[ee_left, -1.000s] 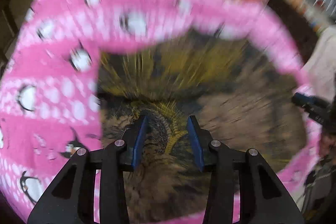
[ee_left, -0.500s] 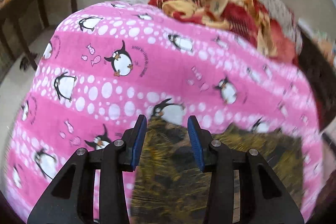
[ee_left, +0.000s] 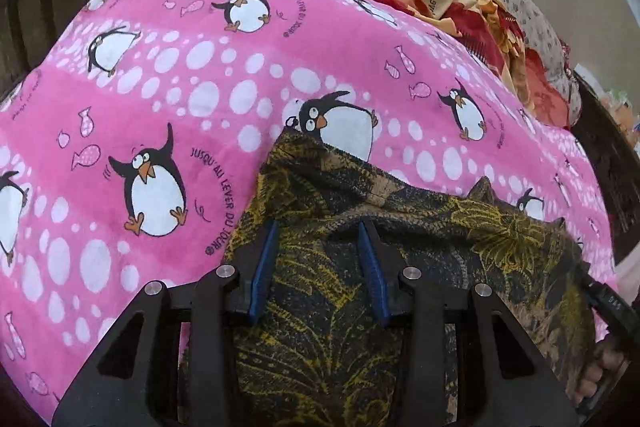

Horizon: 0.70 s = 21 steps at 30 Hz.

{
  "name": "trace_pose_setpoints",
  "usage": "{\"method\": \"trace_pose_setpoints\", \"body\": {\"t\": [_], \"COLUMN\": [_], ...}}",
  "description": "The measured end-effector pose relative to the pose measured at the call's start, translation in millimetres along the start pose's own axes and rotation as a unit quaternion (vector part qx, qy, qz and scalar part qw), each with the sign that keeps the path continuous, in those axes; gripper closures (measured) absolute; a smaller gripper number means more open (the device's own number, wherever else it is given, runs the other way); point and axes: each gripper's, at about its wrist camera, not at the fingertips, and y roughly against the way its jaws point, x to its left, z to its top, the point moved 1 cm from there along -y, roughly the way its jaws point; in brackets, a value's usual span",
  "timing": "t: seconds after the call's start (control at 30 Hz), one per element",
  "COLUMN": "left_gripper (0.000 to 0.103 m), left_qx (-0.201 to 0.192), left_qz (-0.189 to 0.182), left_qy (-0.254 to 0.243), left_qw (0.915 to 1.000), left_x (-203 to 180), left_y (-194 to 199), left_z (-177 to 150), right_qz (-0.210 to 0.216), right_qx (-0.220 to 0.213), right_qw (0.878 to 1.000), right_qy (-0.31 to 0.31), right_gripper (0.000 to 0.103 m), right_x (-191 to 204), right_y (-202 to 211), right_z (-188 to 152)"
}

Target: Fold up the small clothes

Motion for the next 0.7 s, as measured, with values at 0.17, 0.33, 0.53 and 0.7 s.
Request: {"method": "trace_pose_setpoints", "body": {"t": [0.17, 0.33, 0.53, 0.7], "left_gripper": [0.058, 0.038, 0.038, 0.038], "left_qx": [0.001, 0.015, 0.035, 0.019], "left_qz": [0.011, -0.003, 0.012, -0.067], "left_qy": [-0.011, -0.034, -0.064, -0.175], "left_qw": [0.9999, 0.9993, 0.9972, 0.982], "left_x": [-6.5, -15.5, -38.1, -87.4], "left_y": [-0.9, -8.8, 12.6, 101.2], "left_z": [-0.4, 1.9, 3.0, -64.0], "right_qz": [0.029, 0.03, -0.004, 0.02], "right_qx": [0.008, 0.038, -0.01, -0.029], "right_qw": [0.999, 0.999, 0.994, 0.981], "right_qy": [-0.013, 0.013, 0.11, 0.189], "right_gripper": [0.039, 0.029, 0.036, 0.036], "right_x": [-6.9, 5.1, 55.3, 85.8], "right_y": [-2.2, -7.5, 70.2, 131.3], "right_z": [3.9, 5.3, -7.9, -60.1]}}
